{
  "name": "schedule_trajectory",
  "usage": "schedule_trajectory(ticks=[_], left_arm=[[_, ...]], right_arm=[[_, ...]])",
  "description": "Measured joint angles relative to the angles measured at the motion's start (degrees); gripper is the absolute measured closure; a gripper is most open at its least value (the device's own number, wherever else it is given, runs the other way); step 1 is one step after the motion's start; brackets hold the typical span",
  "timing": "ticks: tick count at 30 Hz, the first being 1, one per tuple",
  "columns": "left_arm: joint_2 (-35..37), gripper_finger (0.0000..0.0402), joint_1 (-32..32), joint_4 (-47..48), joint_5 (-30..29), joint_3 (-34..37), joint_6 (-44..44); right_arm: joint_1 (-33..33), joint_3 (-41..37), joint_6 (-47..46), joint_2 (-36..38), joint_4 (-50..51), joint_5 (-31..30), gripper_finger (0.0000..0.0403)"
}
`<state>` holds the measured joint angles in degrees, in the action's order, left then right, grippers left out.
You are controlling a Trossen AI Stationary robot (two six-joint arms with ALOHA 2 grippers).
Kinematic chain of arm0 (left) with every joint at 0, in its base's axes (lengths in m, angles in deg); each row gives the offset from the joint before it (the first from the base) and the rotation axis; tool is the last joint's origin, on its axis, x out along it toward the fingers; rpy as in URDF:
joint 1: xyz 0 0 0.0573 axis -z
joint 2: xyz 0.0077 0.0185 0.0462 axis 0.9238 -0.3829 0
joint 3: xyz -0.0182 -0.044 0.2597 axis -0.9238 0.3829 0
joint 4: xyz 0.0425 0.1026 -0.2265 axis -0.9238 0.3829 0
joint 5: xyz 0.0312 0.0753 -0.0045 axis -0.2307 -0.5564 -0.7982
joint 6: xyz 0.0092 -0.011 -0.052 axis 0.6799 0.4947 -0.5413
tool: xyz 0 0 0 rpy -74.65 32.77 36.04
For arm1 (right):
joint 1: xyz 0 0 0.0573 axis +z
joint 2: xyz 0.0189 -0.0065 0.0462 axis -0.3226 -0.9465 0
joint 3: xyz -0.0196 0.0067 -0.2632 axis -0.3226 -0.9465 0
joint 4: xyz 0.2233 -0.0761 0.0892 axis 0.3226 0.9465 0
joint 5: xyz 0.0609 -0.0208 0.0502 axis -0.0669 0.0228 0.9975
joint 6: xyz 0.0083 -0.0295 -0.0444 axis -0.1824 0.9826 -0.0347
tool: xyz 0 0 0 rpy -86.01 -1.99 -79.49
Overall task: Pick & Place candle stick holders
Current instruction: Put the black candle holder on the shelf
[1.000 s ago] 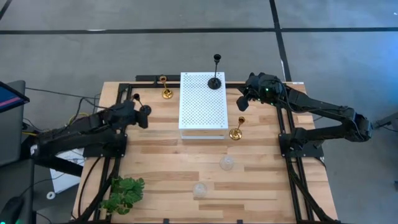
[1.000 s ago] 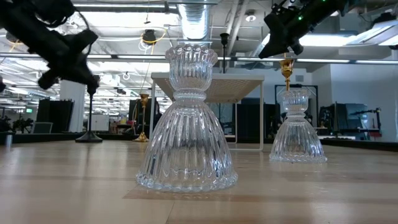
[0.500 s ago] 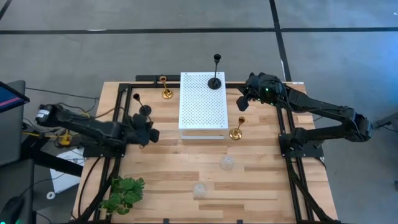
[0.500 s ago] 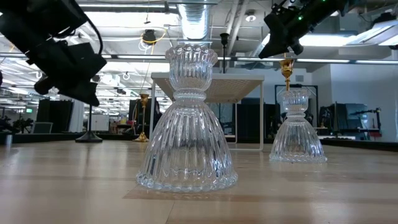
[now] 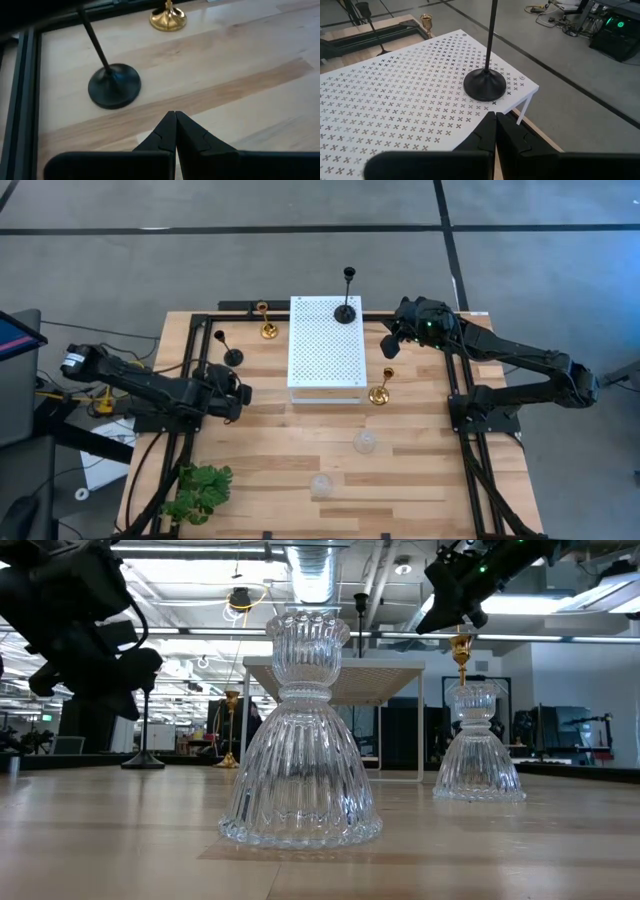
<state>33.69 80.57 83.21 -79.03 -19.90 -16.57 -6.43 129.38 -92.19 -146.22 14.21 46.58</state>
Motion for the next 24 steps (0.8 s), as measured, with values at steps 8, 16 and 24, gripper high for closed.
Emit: schedule_trajectory(ticks=[8,16,24], left_arm=[[0.13,0.0391,-0.02,-0.16,0.00,0.00,0.68],[0.13,0.0388,-0.02,-0.26,0.09,0.00,0.64],[0.13,0.0341,-1.33,-0.59,0.38,0.00,-5.00]], right_arm=[[0.00,0.00,0.02,0.00,0.00,0.00,0.0403],[-0.02,0.00,0.04,0.00,0.41,0.44,0.0403],[-0.02,0.00,0.22,0.00,1.09,0.46,0.0403]])
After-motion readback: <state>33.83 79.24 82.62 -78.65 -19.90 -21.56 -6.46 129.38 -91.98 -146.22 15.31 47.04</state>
